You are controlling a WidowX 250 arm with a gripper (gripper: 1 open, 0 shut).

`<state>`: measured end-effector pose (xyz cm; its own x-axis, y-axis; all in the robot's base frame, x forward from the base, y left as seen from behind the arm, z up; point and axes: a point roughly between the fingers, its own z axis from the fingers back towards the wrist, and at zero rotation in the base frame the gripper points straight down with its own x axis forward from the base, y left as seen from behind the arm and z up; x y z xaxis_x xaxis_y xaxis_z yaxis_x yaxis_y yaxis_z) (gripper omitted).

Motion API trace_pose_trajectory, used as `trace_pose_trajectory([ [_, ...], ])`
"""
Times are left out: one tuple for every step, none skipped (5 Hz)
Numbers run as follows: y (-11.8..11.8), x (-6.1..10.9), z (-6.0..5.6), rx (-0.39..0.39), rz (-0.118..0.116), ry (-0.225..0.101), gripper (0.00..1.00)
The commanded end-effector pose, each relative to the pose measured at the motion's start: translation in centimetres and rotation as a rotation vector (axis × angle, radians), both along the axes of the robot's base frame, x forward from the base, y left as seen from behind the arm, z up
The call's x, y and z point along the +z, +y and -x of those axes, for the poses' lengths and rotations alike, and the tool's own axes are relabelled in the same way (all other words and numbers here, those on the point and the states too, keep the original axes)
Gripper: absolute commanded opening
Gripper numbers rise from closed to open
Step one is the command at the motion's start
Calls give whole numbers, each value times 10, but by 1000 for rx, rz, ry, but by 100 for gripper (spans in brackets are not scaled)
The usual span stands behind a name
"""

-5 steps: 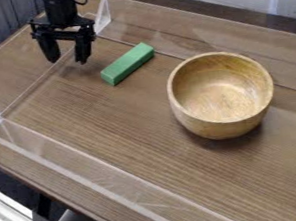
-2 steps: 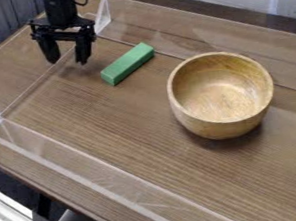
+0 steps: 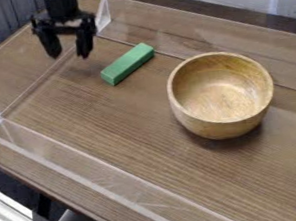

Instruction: Remove the green block from inside the brown bowl and put it on the table

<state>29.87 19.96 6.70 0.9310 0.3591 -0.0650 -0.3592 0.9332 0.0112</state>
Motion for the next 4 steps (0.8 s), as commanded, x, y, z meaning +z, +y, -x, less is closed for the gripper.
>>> trace_pose_trajectory([
  [-6, 60, -11, -35, -54, -126, 100],
  [-18, 79, -14, -72, -50, -159, 100],
  [-26, 86, -14, -101, -37, -171, 100],
  [-17, 74, -19, -93, -37, -158, 0],
])
